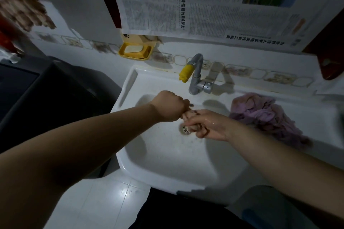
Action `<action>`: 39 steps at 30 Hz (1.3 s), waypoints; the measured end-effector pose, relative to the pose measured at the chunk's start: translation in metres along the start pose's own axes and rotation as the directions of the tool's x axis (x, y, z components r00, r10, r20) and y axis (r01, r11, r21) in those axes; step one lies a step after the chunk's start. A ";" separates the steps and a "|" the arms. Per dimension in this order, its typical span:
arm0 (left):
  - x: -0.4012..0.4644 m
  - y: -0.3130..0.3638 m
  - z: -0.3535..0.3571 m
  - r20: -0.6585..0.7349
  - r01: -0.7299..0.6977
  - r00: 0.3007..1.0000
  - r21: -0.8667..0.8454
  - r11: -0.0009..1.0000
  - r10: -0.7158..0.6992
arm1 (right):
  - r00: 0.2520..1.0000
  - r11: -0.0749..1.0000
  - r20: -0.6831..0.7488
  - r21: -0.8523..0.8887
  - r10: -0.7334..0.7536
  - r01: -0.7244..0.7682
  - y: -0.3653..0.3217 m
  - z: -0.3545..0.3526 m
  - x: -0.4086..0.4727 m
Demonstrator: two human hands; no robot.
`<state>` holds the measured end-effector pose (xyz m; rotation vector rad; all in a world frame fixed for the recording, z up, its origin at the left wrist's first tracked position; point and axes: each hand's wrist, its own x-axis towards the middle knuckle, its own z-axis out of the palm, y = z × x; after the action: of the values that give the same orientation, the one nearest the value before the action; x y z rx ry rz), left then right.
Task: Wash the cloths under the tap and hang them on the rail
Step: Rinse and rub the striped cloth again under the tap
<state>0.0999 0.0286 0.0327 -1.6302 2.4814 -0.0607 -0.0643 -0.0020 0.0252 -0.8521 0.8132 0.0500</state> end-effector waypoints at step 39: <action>0.018 0.029 -0.041 0.210 -0.185 0.964 0.075 0.980 0.166 | 0.968 0.939 -0.248 -0.318 0.048 -0.129 0.004 0.010 -0.022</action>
<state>0.0599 0.0215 0.0670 -1.3035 2.4152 0.0118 -0.0751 0.0131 0.0408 -1.1550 1.0880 0.1725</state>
